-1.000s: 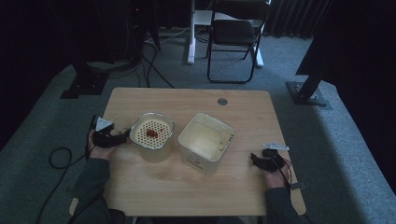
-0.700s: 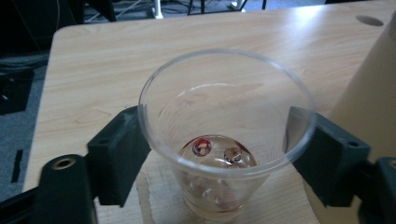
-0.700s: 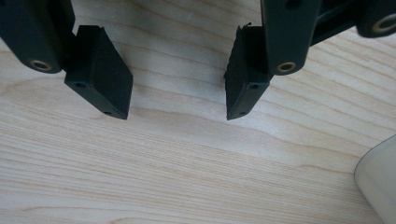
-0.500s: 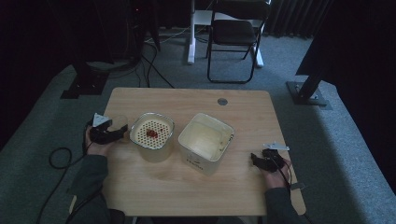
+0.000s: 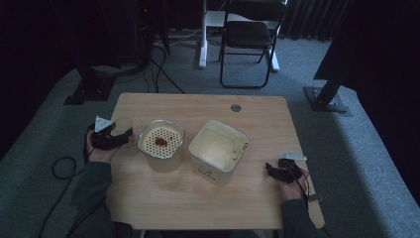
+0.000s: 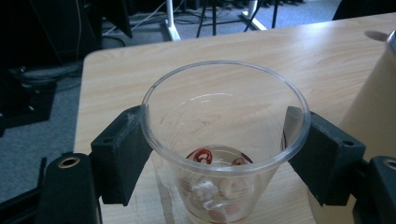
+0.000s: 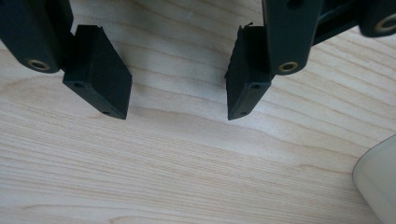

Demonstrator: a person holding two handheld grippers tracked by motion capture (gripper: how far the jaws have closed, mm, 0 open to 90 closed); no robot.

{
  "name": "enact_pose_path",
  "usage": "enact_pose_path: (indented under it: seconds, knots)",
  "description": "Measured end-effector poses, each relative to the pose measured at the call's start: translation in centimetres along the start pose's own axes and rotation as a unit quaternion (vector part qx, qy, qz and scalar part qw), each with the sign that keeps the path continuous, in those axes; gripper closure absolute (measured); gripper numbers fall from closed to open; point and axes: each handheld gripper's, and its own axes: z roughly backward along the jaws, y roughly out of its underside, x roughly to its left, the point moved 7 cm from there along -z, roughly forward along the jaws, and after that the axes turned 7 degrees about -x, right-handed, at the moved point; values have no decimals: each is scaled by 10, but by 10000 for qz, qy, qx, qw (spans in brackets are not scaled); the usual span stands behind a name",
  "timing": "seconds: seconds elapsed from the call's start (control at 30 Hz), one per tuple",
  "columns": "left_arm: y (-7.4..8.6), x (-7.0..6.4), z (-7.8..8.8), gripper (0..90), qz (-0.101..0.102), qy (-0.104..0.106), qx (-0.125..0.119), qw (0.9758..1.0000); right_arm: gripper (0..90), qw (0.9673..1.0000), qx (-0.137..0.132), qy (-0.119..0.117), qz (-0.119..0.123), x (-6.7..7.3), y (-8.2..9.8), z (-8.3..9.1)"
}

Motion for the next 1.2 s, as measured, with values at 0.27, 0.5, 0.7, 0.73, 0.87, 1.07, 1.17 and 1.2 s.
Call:
enact_pose_path:
  seconds: [0.27,0.5,0.7,0.73,0.87,1.07,1.17,1.2]
  knots:
    - [-32,-8,13,251,-346,-95,-81,9993,387,10000,-58,-25,23,0,0,0]
    - [-60,-17,25,252,-612,-217,-86,9979,380,9999,-103,-32,39,0,1,-1]
    - [-79,-26,32,254,-888,-182,-167,9957,376,9999,-125,-45,48,0,1,-1]
    - [-81,-27,32,254,-957,-200,-154,9951,376,9999,-133,-49,49,0,1,-1]
    - [-88,-30,33,254,-1181,-251,-100,9926,372,9998,-177,-58,56,0,2,-1]
    - [-98,-38,38,254,-1346,-230,-179,9905,372,9998,-182,-30,61,1,2,0]
    - [-102,-42,40,254,-1451,-242,-186,9889,372,9998,-179,-31,48,1,2,0]
    - [-105,-44,42,254,-1486,-239,-198,9884,372,9998,-175,-31,49,1,2,0]
